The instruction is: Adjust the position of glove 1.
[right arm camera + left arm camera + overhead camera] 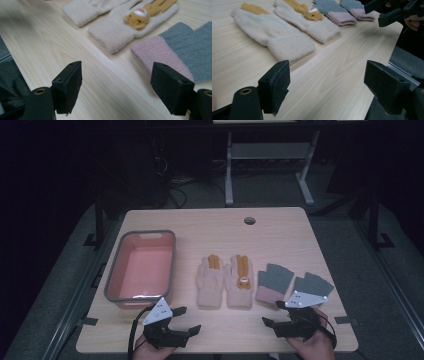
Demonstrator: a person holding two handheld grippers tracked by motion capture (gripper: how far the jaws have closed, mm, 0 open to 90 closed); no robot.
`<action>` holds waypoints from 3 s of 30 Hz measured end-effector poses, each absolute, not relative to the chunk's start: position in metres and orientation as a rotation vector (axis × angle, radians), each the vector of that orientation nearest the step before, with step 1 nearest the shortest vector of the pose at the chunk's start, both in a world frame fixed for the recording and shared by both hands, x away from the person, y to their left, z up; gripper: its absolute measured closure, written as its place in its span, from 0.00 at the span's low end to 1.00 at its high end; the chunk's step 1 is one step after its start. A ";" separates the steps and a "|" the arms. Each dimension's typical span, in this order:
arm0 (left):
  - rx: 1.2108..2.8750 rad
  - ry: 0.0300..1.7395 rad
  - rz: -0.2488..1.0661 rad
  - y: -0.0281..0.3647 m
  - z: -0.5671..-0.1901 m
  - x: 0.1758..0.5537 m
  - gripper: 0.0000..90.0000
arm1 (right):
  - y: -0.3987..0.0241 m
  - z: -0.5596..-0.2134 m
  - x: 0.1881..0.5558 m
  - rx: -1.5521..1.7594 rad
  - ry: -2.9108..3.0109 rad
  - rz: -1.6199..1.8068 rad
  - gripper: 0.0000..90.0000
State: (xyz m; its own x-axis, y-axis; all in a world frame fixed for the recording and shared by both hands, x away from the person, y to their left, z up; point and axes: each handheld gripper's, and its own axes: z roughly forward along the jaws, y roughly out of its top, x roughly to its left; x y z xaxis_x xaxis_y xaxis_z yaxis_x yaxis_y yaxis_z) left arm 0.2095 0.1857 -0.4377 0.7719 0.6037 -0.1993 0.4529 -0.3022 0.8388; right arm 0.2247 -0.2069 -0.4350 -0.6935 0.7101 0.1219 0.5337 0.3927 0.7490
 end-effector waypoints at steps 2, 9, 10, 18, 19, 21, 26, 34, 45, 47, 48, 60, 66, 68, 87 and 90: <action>1.950 0.799 0.185 0.186 -0.438 0.210 0.24 | -0.208 -0.435 0.225 1.105 2.434 1.185 0.28; 1.960 0.786 0.173 0.182 -0.439 0.206 0.23 | -0.206 -0.433 0.226 1.115 2.438 1.187 0.28; 1.963 0.780 0.177 0.181 -0.439 0.206 0.24 | -0.204 -0.432 0.226 1.118 2.441 1.187 0.28; 1.959 0.778 0.160 0.175 -0.439 0.201 0.24 | -0.203 -0.431 0.231 1.138 2.476 1.181 0.27; 1.960 0.781 0.158 0.174 -0.440 0.202 0.24 | -0.203 -0.431 0.232 1.136 2.481 1.176 0.27; 1.965 0.780 0.162 0.173 -0.440 0.203 0.24 | -0.202 -0.430 0.234 1.124 2.492 1.170 0.27; 1.973 0.782 0.182 0.173 -0.441 0.204 0.24 | -0.195 -0.419 0.240 1.081 2.533 1.147 0.27; 1.978 0.796 0.185 0.178 -0.443 0.209 0.24 | -0.184 -0.405 0.264 1.063 2.602 1.070 0.27; 1.966 0.783 0.161 0.178 -0.441 0.210 0.24 | -0.160 -0.384 0.296 1.001 2.645 0.983 0.30; 1.926 0.785 0.135 0.181 -0.439 0.211 0.24 | -0.152 -0.379 0.304 0.976 2.639 0.968 0.34; 1.926 0.785 0.135 0.181 -0.439 0.211 0.24 | -0.152 -0.379 0.304 0.976 2.639 0.968 0.34; 1.935 0.783 0.149 0.181 -0.439 0.213 0.24 | -0.117 -0.376 0.346 0.931 2.727 0.851 0.39; 1.975 0.756 0.140 0.175 -0.443 0.216 0.24 | -0.112 -0.387 0.355 0.951 2.758 0.760 0.41; 1.973 0.753 0.145 0.175 -0.442 0.215 0.24 | -0.111 -0.394 0.361 0.979 2.767 0.749 0.42; 1.952 0.767 0.140 0.176 -0.442 0.216 0.24 | -0.102 -0.435 0.382 1.115 2.781 0.525 0.59; 1.959 0.763 0.144 0.176 -0.442 0.216 0.24 | -0.103 -0.435 0.382 1.119 2.774 0.519 0.60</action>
State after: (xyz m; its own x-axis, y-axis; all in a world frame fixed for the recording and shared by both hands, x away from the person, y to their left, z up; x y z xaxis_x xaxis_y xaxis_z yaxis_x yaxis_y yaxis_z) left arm 0.2157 0.1763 -0.4418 0.7950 0.5672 -0.2153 0.4499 -0.3131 0.8364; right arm 0.3818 -0.1026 -0.4348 -0.7233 0.6899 0.0295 0.6538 0.6706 0.3505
